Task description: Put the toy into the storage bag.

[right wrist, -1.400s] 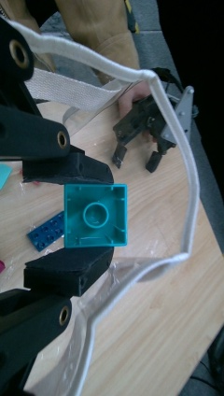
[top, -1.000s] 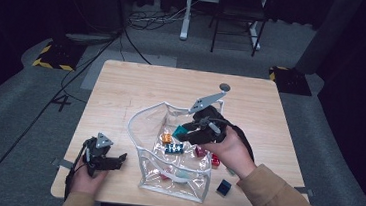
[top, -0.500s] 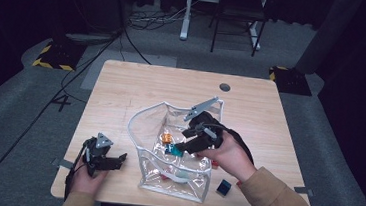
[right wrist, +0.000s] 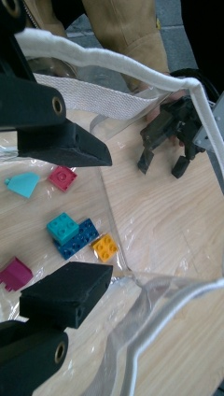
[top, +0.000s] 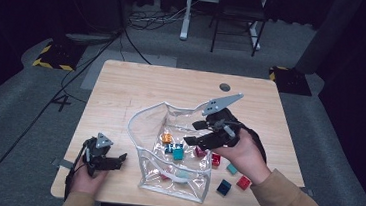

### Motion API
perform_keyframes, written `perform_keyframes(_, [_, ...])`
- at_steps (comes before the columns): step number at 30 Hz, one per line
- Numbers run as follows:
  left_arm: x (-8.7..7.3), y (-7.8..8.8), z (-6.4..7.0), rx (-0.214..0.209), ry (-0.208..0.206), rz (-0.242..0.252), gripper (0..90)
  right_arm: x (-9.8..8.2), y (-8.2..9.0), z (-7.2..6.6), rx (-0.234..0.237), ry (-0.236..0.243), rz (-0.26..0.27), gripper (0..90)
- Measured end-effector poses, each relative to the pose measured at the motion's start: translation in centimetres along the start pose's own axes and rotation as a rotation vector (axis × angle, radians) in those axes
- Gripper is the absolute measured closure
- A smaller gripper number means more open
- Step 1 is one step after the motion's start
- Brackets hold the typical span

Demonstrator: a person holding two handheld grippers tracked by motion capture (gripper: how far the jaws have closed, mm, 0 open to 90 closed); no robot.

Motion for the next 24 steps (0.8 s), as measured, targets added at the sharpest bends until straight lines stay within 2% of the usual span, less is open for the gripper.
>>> perform_keyframes(8, [0.0,0.0,0.0,0.0,0.001,0.0,16.3,-1.2,2.9,1.4,-0.04,-0.046,0.06,41.2])
perform_keyframes(17, [0.0,0.0,0.0,0.0,0.001,0.0,16.3,-2.6,5.2,2.7,-0.083,-0.087,0.088,41.2])
perform_keyframes(24, [0.0,0.0,0.0,-0.001,0.001,0.0,16.3,-4.3,7.1,4.0,-0.123,-0.137,0.112,41.2])
Point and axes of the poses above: each handheld gripper's, and its own axes: y roughly backward along the jaws, x roughly out of its top, z roughly to its right, the point moved 3 cm from there along -y, roughly forward along the jaws, and after that the axes turned 9 degrees about -z, right-handed, at the moved point
